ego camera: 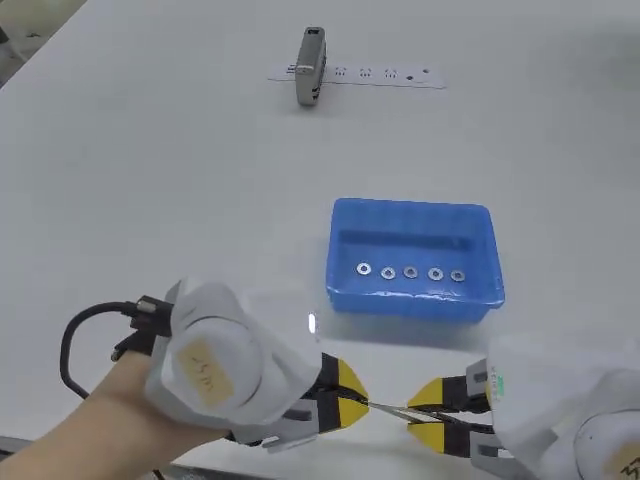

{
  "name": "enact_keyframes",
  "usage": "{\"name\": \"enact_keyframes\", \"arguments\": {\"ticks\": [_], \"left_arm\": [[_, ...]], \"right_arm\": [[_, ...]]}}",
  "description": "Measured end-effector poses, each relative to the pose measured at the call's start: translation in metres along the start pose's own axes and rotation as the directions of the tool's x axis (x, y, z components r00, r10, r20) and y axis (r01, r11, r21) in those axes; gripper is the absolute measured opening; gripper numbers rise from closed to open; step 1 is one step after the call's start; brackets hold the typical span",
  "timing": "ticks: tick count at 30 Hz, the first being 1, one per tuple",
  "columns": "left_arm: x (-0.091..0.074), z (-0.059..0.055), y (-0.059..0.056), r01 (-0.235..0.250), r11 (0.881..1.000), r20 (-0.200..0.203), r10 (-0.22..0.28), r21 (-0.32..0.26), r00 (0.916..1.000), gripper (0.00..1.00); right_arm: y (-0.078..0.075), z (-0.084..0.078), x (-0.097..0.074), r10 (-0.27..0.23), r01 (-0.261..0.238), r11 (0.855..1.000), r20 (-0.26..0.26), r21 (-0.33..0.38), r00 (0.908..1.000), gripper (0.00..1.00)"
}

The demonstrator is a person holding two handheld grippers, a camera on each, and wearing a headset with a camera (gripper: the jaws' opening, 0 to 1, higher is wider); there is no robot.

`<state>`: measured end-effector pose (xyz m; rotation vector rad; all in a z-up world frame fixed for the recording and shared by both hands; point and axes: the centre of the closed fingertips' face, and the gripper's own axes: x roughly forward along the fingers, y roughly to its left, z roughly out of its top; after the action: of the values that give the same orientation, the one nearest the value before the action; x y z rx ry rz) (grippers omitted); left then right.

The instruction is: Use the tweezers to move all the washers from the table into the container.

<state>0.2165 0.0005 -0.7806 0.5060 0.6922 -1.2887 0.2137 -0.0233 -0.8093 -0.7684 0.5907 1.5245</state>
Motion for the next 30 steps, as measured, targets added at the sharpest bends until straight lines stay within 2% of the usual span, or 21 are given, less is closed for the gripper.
{"name": "enact_keyframes", "arguments": {"ticks": [2,4,6,8,10,13,15,16,18,20,21,22,23,24,25,26,27,29,30], "left_arm": [[0.001,-0.002,0.000,0.004,1.000,-0.016,-0.004,0.006,0.9999,0.00],[0.002,-0.005,0.000,0.011,1.000,-0.032,-0.011,0.010,0.9994,0.00],[0.003,-0.006,0.002,0.013,1.000,-0.038,-0.013,0.008,0.9992,0.00],[0.004,-0.008,0.004,0.011,1.000,-0.052,-0.011,-0.002,0.9986,0.00],[0.006,-0.014,0.008,0.002,1.000,-0.083,-0.003,-0.009,0.9966,0.00],[0.010,-0.022,0.012,-0.002,1.000,-0.134,0.002,0.006,0.9910,0.00],[0.013,-0.028,0.011,0.014,1.000,-0.161,-0.012,0.008,0.9868,0.00],[0.015,-0.030,0.011,0.024,1.000,-0.178,-0.021,0.013,0.9838,0.00],[0.018,-0.034,0.011,0.039,0.999,-0.208,-0.033,0.022,0.9777,0.00],[0.020,-0.037,0.012,0.048,0.998,-0.239,-0.039,0.033,0.9703,0.00],[0.021,-0.039,0.012,0.058,0.997,-0.263,-0.045,0.042,0.9637,0.00],[0.022,-0.040,0.013,0.058,0.997,-0.273,-0.043,0.045,0.9611,0.00],[0.023,-0.041,0.014,0.064,0.996,-0.291,-0.045,0.056,0.9558,0.00],[0.024,-0.041,0.014,0.069,0.996,-0.301,-0.047,0.064,0.9524,0.00],[0.025,-0.042,0.014,0.076,0.995,-0.316,-0.050,0.071,0.9473,0.00],[0.026,-0.042,0.014,0.079,0.994,-0.324,-0.050,0.077,0.9448,0.00],[0.026,-0.042,0.014,0.080,0.994,-0.326,-0.050,0.078,0.9440,0.00],[0.028,-0.042,0.014,0.089,0.994,-0.338,-0.061,0.070,0.9394,0.00],[0.028,-0.042,0.014,0.096,0.993,-0.346,-0.064,0.076,0.9361,0.00]], "right_arm": [[0.000,0.000,0.001,0.005,-0.006,1.000,0.011,0.019,0.9999,0.03],[-0.001,0.000,0.003,0.007,-0.009,0.997,0.028,0.075,0.9996,0.04],[-0.002,0.000,0.003,-0.008,0.004,0.995,0.041,0.101,0.9991,0.05],[-0.006,-0.001,-0.002,-0.045,0.037,0.990,0.056,0.138,0.9974,0.10],[-0.010,0.001,-0.011,-0.095,0.075,0.978,0.096,0.194,0.9909,0.17],[-0.017,0.002,-0.030,-0.176,0.131,0.951,0.143,0.280,0.9739,0.24],[-0.020,-0.002,-0.045,-0.230,0.167,0.926,0.155,0.339,0.9607,0.29],[-0.023,-0.004,-0.055,-0.270,0.194,0.905,0.160,0.377,0.9495,0.30],[-0.026,-0.006,-0.070,-0.329,0.230,0.874,0.172,0.429,0.9287,0.34],[-0.027,-0.010,-0.081,-0.364,0.253,0.850,0.167,0.462,0.9164,0.36],[-0.028,-0.012,-0.089,-0.391,0.274,0.835,0.164,0.478,0.9058,0.36],[-0.027,-0.013,-0.093,-0.404,0.283,0.828,0.164,0.485,0.8999,0.36],[-0.028,-0.015,-0.100,-0.433,0.304,0.807,0.156,0.506,0.8878,0.37],[-0.028,-0.015,-0.105,-0.453,0.319,0.794,0.154,0.518,0.8782,0.38],[-0.028,-0.016,-0.112,-0.482,0.336,0.769,0.146,0.544,0.8641,0.40],[-0.027,-0.016,-0.117,-0.505,0.351,0.750,0.144,0.561,0.8508,0.41],[-0.027,-0.016,-0.126,-0.542,0.374,0.726,0.144,0.578,0.8281,0.41],[-0.024,-0.014,-0.135,-0.577,0.383,0.692,0.150,0.612,0.8025,0.43],[-0.022,-0.014,-0.141,-0.603,0.390,0.665,0.151,0.637,0.7834,0.44]]}}
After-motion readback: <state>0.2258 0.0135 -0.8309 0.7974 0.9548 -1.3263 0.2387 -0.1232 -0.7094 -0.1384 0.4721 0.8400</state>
